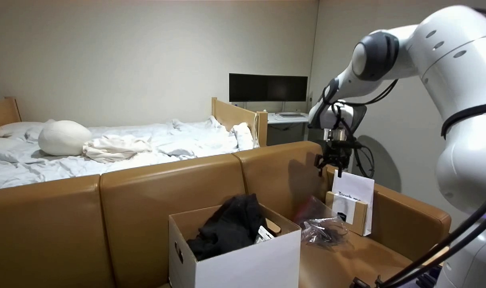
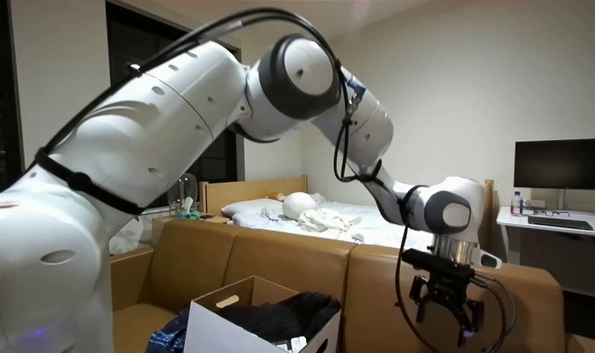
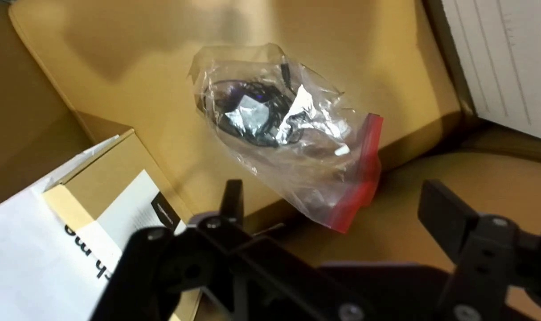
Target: Pick the plastic bag and put it in the box
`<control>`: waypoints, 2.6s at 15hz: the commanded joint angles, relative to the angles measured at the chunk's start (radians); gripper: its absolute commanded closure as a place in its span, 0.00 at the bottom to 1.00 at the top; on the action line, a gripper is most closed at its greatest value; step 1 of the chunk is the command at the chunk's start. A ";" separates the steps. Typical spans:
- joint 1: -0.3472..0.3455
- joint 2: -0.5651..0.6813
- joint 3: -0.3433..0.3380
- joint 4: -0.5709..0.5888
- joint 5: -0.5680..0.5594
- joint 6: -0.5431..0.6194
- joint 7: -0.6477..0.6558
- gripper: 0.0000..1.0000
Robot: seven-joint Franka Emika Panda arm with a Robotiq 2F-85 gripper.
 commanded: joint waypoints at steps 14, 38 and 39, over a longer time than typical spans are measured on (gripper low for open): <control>-0.053 0.574 0.030 0.584 -0.135 -0.233 0.184 0.00; 0.062 0.741 0.010 0.618 -0.176 -0.168 0.395 0.61; 0.055 0.741 -0.004 0.620 -0.175 -0.138 0.427 0.68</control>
